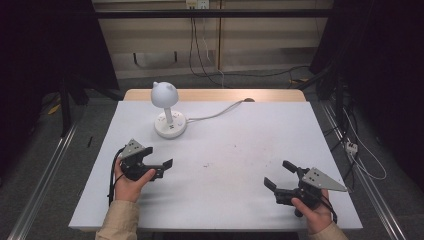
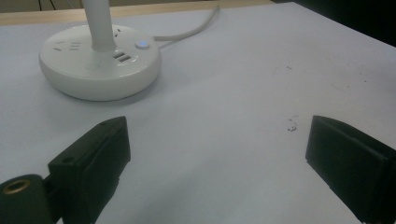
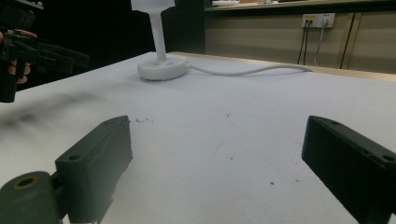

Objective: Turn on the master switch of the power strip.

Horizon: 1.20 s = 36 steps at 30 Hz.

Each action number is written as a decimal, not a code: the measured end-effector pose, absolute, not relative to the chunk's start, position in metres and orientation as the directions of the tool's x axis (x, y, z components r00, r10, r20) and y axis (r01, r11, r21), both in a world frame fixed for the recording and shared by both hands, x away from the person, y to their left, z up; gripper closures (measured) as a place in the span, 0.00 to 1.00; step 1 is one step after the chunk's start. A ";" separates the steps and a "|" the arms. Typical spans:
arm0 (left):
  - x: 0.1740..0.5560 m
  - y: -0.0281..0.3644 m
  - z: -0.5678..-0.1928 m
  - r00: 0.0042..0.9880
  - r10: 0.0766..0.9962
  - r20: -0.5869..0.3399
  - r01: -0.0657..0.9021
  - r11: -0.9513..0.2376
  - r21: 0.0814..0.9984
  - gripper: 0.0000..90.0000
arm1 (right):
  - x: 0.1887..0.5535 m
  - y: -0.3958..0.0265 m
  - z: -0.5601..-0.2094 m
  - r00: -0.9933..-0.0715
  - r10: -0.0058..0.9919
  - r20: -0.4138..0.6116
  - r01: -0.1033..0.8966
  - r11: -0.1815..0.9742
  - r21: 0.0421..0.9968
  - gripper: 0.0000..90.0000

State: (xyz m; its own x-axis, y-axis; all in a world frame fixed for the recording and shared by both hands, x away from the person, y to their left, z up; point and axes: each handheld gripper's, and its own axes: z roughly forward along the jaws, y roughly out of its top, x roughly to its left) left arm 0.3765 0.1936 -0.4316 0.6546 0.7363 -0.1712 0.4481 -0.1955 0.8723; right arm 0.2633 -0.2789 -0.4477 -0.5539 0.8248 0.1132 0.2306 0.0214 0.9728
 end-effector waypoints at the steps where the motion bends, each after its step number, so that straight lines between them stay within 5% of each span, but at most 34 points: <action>1: 0.376 0.195 -0.432 0.652 0.738 -0.173 0.451 -0.194 0.871 0.07 | 0.263 -0.279 -0.448 -0.554 0.825 0.113 0.230 0.022 0.973 0.09; 36: 0.361 0.232 -0.437 0.625 0.761 -0.172 0.448 -0.169 0.878 0.07 | 0.263 -0.278 -0.448 -0.554 0.825 0.111 0.233 0.026 0.972 0.09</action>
